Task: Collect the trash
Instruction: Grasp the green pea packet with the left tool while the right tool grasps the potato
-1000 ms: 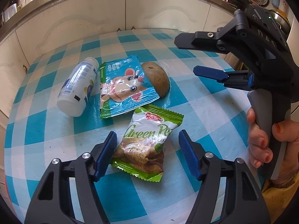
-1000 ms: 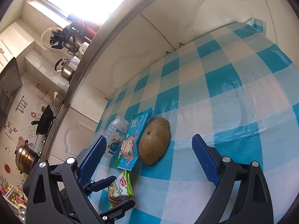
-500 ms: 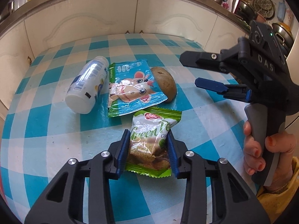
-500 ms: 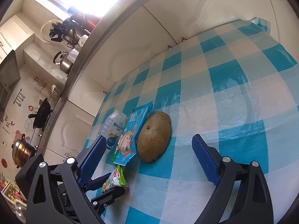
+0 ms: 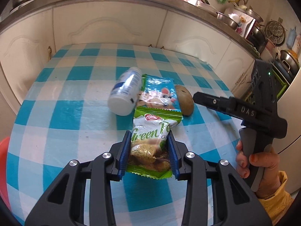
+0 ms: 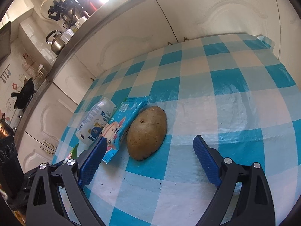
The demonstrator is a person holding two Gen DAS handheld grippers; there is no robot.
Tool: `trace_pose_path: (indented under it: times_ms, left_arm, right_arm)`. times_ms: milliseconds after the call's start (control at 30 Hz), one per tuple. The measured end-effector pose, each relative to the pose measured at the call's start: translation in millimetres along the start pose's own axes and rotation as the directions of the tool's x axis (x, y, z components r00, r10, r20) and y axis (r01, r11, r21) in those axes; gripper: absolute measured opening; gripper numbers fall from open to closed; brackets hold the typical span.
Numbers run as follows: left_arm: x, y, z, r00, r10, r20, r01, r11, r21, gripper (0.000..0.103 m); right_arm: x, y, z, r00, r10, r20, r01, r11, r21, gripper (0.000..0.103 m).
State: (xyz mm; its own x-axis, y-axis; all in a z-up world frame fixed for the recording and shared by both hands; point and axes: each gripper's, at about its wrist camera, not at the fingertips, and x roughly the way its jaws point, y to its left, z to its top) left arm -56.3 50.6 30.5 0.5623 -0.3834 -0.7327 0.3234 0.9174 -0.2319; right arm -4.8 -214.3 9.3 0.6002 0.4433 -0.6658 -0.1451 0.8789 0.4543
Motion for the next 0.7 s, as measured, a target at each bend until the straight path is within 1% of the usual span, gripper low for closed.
trace_pose_path:
  times_ms: [100,167,200,233,267,300,400,600,633,667,700]
  left_arm:
    - [-4.9,9.7,-1.9,1.0,0.003,0.007,-0.003,1.0,-0.021,0.039]
    - [-7.7,16.8,-4.0,1.0,0.003,0.01,-0.003,0.999,-0.038,0.039]
    - [-8.9,20.2,-5.1,1.0,0.007,0.011,-0.006,0.999,-0.045,0.039]
    - [-9.8,23.3,-5.6,1.0,0.007,0.011,-0.007,0.999,-0.051,0.039]
    - [-11.1,27.0,-6.4,1.0,0.005,0.013,-0.005,0.998,-0.06,0.039]
    - [-12.6,30.5,-7.0,1.0,0.004,0.017,-0.003,0.998,-0.067,0.039]
    - [-16.1,39.1,-8.0,1.0,0.0,0.025,0.002,0.997,-0.083,0.039]
    - [-22.1,52.5,-11.2,0.999,-0.003,0.045,0.008,0.994,-0.111,0.039]
    - [-22.6,55.1,-11.8,0.999,-0.006,0.046,0.012,0.993,-0.116,0.039]
    - [-23.0,56.9,-12.4,0.999,-0.006,0.046,0.011,0.993,-0.12,0.039]
    - [-23.8,58.2,-13.3,0.999,-0.003,0.048,0.009,0.992,-0.123,0.039]
  right_arm:
    - [-0.2,7.4,-1.1,0.996,-0.092,0.016,0.092,0.994,-0.054,0.092]
    - [-0.6,13.0,-1.0,0.987,-0.155,0.035,0.158,0.982,-0.104,0.092]
    - [1.4,14.8,-1.3,0.985,-0.172,0.031,0.175,0.977,-0.121,0.089]
    - [3.5,17.0,-2.0,0.984,-0.178,0.025,0.18,0.975,-0.133,0.085]
    - [5.9,18.3,-2.0,0.983,-0.181,0.018,0.182,0.973,-0.143,0.077]
    - [8.9,20.6,-2.4,0.983,-0.186,0.007,0.185,0.97,-0.157,0.075]
    - [15.7,30.5,-3.5,0.978,-0.21,-0.005,0.205,0.958,-0.198,0.071]
    - [31.4,47.4,-4.5,0.959,-0.283,-0.013,0.269,0.925,-0.267,0.07]
    - [33.2,49.1,-4.7,0.956,-0.293,-0.013,0.279,0.921,-0.272,0.068]
    - [36.6,50.2,-4.1,0.951,-0.308,-0.016,0.291,0.915,-0.279,0.062]
    - [39.0,50.8,-3.7,0.949,-0.314,-0.02,0.296,0.912,-0.283,0.061]
